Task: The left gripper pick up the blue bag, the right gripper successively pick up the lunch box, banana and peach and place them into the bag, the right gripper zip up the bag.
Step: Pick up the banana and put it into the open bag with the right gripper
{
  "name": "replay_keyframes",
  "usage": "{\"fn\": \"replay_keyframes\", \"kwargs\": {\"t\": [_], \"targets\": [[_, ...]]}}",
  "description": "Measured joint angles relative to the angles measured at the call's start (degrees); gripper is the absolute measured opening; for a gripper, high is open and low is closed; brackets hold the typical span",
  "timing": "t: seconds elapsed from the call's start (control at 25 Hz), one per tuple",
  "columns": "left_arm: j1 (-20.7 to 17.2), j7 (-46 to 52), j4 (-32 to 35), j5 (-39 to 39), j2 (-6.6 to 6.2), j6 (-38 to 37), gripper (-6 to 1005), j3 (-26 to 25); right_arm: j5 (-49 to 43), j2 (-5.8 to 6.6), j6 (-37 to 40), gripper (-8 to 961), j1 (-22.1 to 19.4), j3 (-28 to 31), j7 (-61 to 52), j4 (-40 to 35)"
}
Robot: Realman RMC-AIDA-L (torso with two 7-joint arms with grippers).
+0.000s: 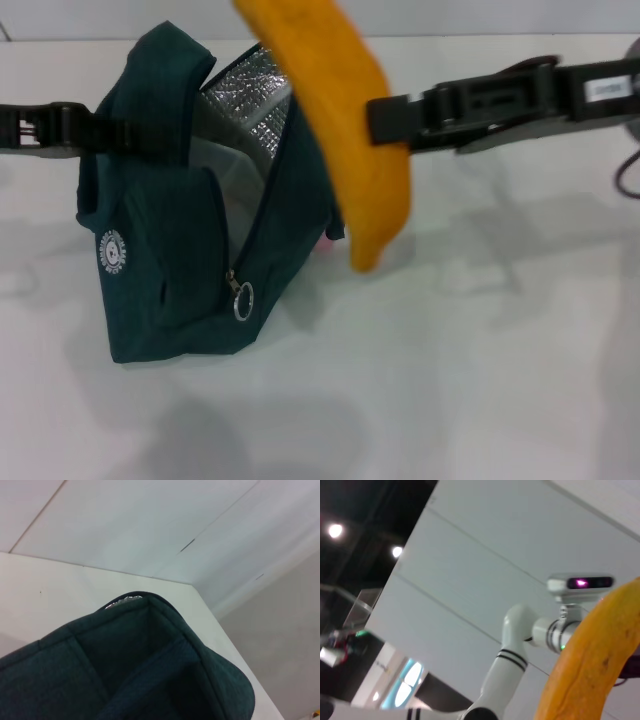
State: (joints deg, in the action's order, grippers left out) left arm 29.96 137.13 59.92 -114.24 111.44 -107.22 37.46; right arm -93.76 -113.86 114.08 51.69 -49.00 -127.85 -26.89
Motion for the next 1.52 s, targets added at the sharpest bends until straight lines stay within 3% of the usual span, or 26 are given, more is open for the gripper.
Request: {"fn": "replay_keyframes", "kwargs": {"t": [0.2,0.52,1.04,1.52], "targets": [[0.1,-1.2,-0.1,0.8,-0.13,0.0,50,-0.1,-0.6,-1.27,-4.7,453,0.0,-1.1,-3.8,2.7],[0.1,-2.7,-0.2,1.2,0.03,0.3,51,-0.3,-0.6,-1.37,-10.9,453,0.0,-2.2,-4.6,8.9],[0.2,-5.2,-0.6,1.6,1.51,0.4,51,0.0,0.9,-2.34,-22.0,470,1.4,-2.1,-4.3,16.1],[1.5,-6.9,-2.4,1.6,1.66,0.4,52,0.0,2.6,-2.32,-25.8,493,3.6,-2.1,-4.0,17.8]]}}
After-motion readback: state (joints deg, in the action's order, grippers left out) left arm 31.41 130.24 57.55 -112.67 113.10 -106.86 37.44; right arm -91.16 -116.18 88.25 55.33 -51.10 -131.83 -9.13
